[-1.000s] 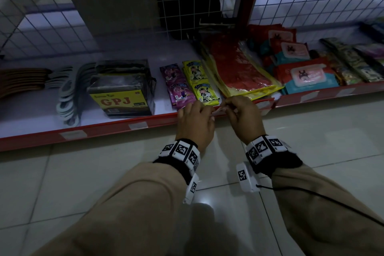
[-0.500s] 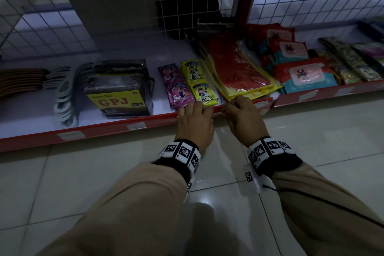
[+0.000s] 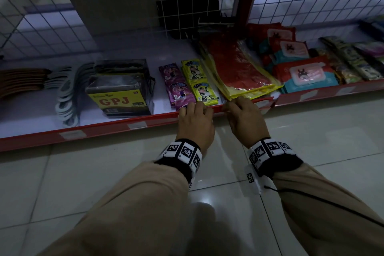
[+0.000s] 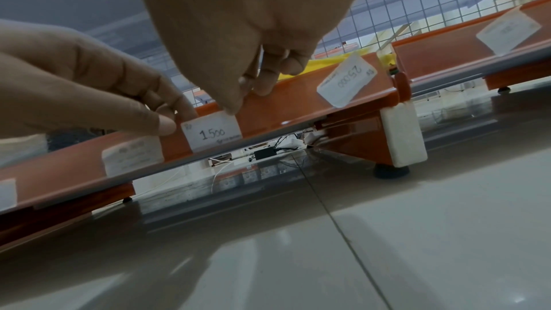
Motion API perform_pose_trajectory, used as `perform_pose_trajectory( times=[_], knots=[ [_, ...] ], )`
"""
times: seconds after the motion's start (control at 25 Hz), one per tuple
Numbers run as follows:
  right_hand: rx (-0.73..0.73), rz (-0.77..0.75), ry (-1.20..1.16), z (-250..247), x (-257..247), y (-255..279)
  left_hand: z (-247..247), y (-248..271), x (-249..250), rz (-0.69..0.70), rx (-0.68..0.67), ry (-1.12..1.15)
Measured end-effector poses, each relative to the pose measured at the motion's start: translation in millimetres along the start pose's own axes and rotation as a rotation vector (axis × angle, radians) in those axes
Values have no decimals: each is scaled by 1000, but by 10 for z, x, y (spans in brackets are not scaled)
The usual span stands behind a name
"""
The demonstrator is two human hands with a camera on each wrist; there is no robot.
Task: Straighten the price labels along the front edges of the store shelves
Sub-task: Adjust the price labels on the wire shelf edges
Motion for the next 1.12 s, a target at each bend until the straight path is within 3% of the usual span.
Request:
perform_pose_trajectory(
  times=[0.44,0.76,1.0,1.12],
  knots=[
    [-33,64,9,-26,19,135,-51,135,-30,51,26,40],
    [-135,107,114,-182,-73,243,-193,263,-44,99,-77,133],
    [-85,135,189,-567,-192,165,-721,201,-49,172,-75,88],
    [-15,145,212,-934,-341,34,-1216,-1,-11,236,-5,41]
  ],
)
Point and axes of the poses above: each hand's wrist, its own y-axis away from the middle knuckle, its own z-axis out of the palm, x = y × z, the point moved 4 cm from there along -y, towards the middle knuckle, and after that the axes turned 14 degrees about z, right-handed, at the moved point
